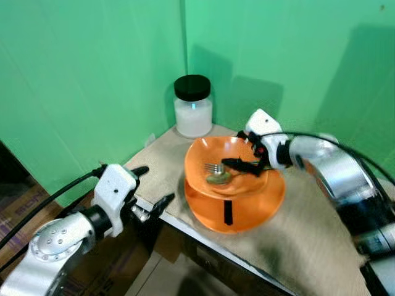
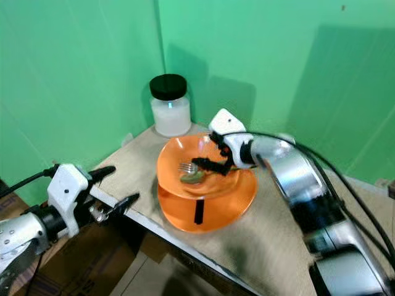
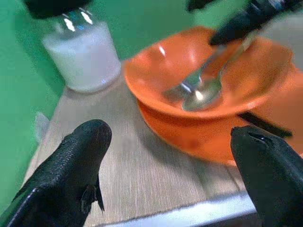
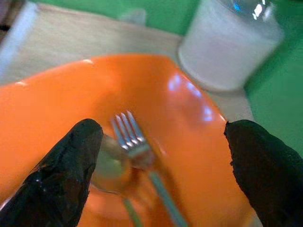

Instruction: Setting the table

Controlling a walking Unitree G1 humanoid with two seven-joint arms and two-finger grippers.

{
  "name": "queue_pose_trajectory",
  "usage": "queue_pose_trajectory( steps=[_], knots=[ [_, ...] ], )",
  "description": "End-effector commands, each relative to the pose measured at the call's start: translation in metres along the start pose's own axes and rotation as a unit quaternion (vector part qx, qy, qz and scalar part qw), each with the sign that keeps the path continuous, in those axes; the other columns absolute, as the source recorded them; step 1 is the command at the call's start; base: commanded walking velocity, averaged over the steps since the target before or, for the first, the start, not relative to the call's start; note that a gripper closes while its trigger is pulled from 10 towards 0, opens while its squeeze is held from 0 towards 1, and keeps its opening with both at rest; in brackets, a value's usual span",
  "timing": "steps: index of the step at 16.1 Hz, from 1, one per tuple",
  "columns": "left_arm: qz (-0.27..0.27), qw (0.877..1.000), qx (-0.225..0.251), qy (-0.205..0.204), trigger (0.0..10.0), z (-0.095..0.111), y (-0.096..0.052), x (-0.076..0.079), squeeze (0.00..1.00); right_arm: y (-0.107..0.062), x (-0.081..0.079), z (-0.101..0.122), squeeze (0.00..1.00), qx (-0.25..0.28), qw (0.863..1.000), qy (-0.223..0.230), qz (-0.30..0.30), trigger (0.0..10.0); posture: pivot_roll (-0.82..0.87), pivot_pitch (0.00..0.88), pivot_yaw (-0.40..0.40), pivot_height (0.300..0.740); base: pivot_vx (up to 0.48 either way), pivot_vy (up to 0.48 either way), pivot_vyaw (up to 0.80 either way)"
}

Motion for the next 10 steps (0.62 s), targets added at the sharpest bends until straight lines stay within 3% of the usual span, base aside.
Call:
queue_pose_trajectory(
  steps=[1, 4, 5, 6, 7, 9, 10],
  knots=[
    [-0.005, 1.000, -0.010, 0.013, 10.0, -0.002, -0.001, -0.001, 0.00, 0.002, 0.001, 0.001, 0.00, -0.004, 1.000, -0.010, 0.008, 10.0, -0.08, 0.000, 0.071, 0.740, 0.000, 0.000, 0.00],
    [-0.029, 0.999, -0.026, 0.025, 10.0, -0.005, -0.003, 0.001, 0.00, 0.006, 0.009, -0.003, 0.00, -0.027, 0.999, -0.020, 0.029, 10.0, -0.08, 0.000, 0.070, 0.740, 0.000, 0.000, 0.00],
    [-0.036, 0.999, -0.027, 0.028, 10.0, -0.006, -0.001, 0.003, 0.00, 0.009, 0.008, -0.003, 0.00, -0.031, 0.998, -0.026, 0.047, 9.0, -0.09, 0.000, 0.069, 0.740, 0.000, 0.000, 0.00],
    [-0.040, 0.998, -0.027, 0.029, 10.0, -0.006, 0.000, 0.004, 0.00, 0.009, 0.008, -0.004, 0.00, -0.033, 0.998, -0.027, 0.052, 9.0, -0.09, 0.000, 0.069, 0.740, 0.000, 0.000, 0.00],
    [-0.047, 0.998, -0.028, 0.034, 10.0, -0.007, 0.001, 0.006, 0.00, 0.012, 0.008, -0.005, 0.00, -0.037, 0.997, -0.029, 0.058, 4.9, -0.09, 0.000, 0.067, 0.740, 0.000, 0.000, 0.00],
    [-0.055, 0.997, -0.030, 0.040, 10.0, -0.007, 0.003, 0.007, 0.00, 0.016, 0.006, -0.008, 0.00, -0.046, 0.996, -0.032, 0.075, 5.0, -0.09, 0.000, 0.067, 0.740, 0.000, 0.000, 0.00],
    [-0.057, 0.997, -0.031, 0.040, 10.0, -0.008, 0.003, 0.008, 0.00, 0.017, 0.005, -0.010, 0.00, -0.052, 0.995, -0.034, 0.080, 5.5, -0.09, 0.000, 0.067, 0.740, 0.000, 0.000, 0.00]
  ],
)
Point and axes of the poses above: a point about 5 cm out from each wrist's last joint towards the gripper, its own y axis pointing out of the wrist towards the gripper, its own z axis along the axis of the wrist's last joint, x = y × z, the point moved 4 cm from there along y, pointing out of the wrist towards the gripper, and after that the axes turned 12 degrees about -y, right-handed, at the moved point
